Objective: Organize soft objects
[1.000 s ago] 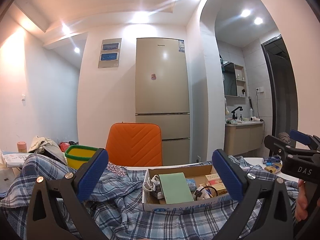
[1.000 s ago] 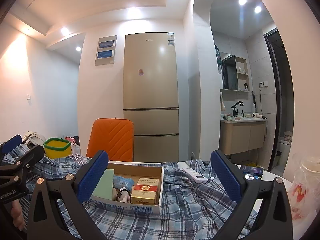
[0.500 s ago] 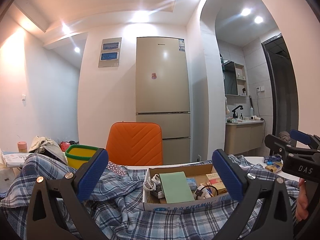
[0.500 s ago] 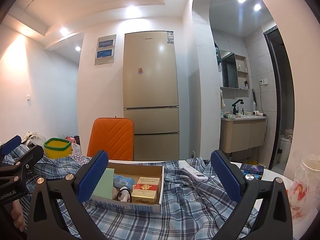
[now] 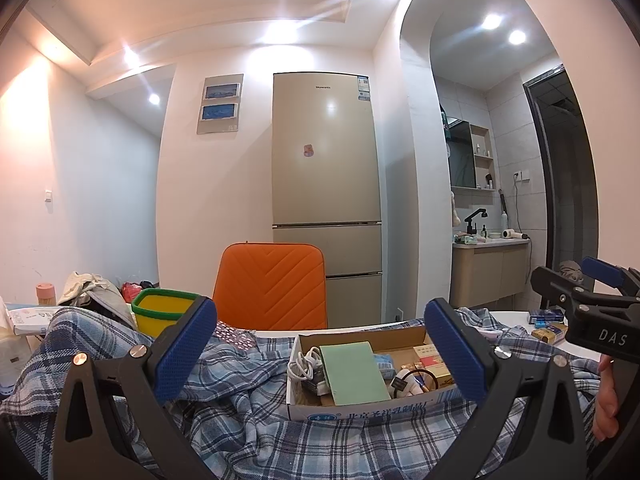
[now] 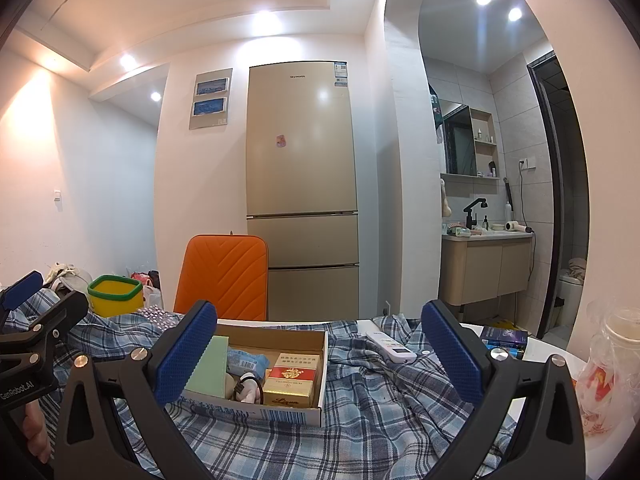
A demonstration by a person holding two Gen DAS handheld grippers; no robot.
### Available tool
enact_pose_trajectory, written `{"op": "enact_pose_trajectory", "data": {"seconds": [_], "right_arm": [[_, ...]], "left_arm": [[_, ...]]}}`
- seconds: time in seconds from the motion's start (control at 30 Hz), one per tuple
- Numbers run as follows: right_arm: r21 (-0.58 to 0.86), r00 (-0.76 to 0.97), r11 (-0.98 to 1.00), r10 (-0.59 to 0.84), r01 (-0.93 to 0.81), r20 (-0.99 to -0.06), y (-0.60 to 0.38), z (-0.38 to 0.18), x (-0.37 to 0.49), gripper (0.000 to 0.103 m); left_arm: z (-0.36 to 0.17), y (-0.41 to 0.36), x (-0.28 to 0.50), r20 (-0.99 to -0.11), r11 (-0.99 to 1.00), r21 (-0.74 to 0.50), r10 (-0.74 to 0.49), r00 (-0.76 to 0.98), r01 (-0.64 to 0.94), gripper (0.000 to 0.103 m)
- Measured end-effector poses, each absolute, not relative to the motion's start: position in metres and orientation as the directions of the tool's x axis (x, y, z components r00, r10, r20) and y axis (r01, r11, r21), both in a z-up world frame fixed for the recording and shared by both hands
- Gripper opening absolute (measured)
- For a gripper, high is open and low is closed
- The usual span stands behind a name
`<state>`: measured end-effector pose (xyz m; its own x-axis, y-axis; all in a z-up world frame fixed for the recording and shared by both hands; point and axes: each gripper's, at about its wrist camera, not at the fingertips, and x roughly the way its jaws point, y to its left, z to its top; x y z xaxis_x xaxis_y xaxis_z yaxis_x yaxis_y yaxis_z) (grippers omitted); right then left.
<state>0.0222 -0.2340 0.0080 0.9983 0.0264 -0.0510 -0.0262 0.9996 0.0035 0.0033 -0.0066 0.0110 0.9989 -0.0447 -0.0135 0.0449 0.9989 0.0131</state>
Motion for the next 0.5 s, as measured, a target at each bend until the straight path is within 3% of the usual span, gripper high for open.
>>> {"op": "enact_pose_trajectory", "data": {"seconds": [0.5], "right_arm": [[0.002,0.998,1.0,0.026,-0.026,-0.052,-0.2346,0.0083,0.0228,0.103]], "left_arm": [[0.0102,-0.0069,0.0044,-0.022,0.999,0.023,-0.046,0.999,0.046,0.103]]}}
